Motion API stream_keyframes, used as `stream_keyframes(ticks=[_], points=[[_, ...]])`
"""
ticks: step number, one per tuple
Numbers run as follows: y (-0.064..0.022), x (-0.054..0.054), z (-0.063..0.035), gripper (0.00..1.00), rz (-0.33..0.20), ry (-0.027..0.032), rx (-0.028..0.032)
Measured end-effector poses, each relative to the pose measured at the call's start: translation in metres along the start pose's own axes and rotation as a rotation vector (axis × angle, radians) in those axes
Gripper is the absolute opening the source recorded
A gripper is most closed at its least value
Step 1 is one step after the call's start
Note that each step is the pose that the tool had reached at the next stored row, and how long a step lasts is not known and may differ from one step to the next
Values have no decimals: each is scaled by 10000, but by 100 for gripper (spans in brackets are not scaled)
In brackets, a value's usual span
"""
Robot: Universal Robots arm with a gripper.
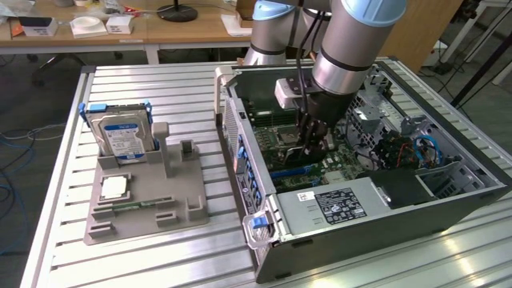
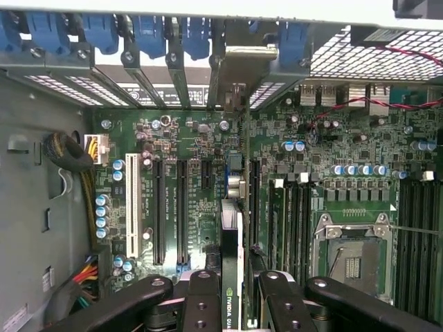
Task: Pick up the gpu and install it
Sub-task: 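Insert the gpu into the slot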
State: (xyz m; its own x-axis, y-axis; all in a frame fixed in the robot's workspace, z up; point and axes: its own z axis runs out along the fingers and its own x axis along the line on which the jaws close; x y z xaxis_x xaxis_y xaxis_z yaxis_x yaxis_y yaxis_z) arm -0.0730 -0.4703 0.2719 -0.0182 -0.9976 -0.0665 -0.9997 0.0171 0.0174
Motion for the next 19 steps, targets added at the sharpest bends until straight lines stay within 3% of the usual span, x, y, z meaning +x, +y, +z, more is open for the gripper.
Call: stream_keyframes(ticks=[14, 19], points=[[-2, 11, 157, 26, 0, 0, 0], [1, 11, 168, 26, 2, 1, 0]])
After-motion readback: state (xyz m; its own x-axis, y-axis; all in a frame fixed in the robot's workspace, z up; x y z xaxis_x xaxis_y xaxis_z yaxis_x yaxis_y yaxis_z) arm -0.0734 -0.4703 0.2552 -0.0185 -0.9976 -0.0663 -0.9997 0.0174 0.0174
